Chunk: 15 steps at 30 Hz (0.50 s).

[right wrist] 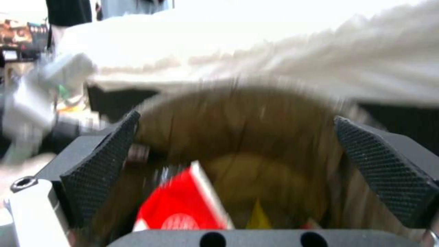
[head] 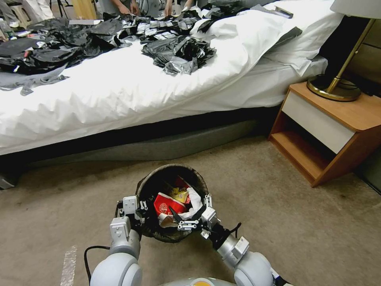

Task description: Pick up the trash bin, then pick up the garbage from the floor and place it into the trash bin.

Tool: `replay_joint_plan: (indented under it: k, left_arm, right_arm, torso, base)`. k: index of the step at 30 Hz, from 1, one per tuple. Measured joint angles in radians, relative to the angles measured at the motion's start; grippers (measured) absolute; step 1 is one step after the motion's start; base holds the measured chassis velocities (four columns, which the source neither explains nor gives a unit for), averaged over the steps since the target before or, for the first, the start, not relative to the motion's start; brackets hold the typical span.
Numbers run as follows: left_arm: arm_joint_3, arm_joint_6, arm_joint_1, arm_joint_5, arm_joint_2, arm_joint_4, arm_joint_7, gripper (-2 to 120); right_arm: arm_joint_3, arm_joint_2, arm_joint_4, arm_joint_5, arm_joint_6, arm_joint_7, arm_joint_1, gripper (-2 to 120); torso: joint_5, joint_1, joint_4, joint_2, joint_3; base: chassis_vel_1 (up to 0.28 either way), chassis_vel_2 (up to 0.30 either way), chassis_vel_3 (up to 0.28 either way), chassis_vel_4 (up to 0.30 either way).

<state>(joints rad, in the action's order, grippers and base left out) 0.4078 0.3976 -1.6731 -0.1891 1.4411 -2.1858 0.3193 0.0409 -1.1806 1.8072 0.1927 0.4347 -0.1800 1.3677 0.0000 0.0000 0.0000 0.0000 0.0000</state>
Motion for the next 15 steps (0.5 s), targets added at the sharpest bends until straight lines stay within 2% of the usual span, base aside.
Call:
replay_joint_plan:
  k: [3,10,15]
  left_arm:
    - [0.003,0.000,0.000,0.001,-0.001,0.008,0.000,0]
    - [0.015,-0.002,0.004,-0.002,-0.002,0.020,0.000,0]
    - [0.027,-0.003,0.006,-0.015,-0.008,0.021,0.000,0]
  right_arm:
    - [-0.019,-0.018,0.042,-0.040,0.025,0.022,0.005,100]
    - [-0.105,-0.105,0.208,-0.147,0.077,0.145,0.058,100]
    - [-0.177,-0.139,0.236,-0.182,0.109,0.181,0.126,100]
  torso:
    - [0.0001,0.000,0.0000,0.000,0.000]
    - [-0.0002,0.000,0.0001,0.000,0.000]
    - [0.0000,0.000,-0.0001,0.000,0.000]
  base:
    - [0.000,0.000,0.000,0.000]
    - [0.000,0.000,0.000,0.000]
    - [0.000,0.000,0.000,0.000]
